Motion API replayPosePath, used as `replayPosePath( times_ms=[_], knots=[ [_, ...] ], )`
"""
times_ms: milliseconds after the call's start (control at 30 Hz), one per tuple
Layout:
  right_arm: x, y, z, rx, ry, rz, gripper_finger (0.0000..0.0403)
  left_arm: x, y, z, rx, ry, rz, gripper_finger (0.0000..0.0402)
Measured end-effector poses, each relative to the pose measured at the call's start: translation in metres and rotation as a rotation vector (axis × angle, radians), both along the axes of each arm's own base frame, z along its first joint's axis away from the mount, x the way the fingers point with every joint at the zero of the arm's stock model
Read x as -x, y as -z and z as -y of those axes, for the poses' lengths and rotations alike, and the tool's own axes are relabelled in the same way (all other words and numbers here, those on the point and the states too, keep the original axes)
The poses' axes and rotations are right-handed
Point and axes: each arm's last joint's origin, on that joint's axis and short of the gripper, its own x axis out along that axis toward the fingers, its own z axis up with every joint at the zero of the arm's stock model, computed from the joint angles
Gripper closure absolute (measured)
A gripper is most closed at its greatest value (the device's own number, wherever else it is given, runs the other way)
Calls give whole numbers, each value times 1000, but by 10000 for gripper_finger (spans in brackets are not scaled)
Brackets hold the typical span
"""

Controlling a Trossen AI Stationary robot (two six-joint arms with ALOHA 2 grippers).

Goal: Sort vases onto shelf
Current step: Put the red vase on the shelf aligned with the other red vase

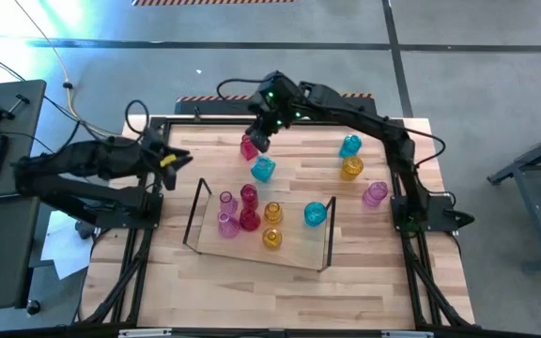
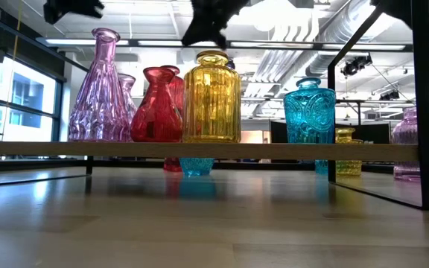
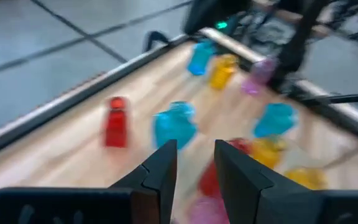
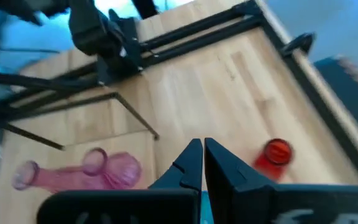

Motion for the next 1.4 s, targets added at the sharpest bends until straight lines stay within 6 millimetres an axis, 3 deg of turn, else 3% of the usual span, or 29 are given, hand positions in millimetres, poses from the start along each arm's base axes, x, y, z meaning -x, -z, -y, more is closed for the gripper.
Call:
replayPosePath(
  times_ms=[333,467,667,900,1000,1167,1400],
  knots=[
    [-19,44,55,-134,48,37,402,6,3,-18,-1,-35,-57,303],
    [-24,58,66,-152,9,45,402,-1,5,-24,39,-41,-80,303],
    [-26,92,78,-101,15,-95,402,-15,12,-32,137,-63,-113,303],
    [-25,114,86,2,6,-208,398,-28,19,-38,210,-68,-145,303],
    [-27,123,88,-5,3,-225,373,-33,20,-39,215,-70,-151,303],
    [-33,139,91,-38,19,-239,296,-38,18,-41,204,-66,-115,303],
    [-39,134,94,-44,73,-157,212,-40,16,-42,194,-67,-87,303]
  ],
)
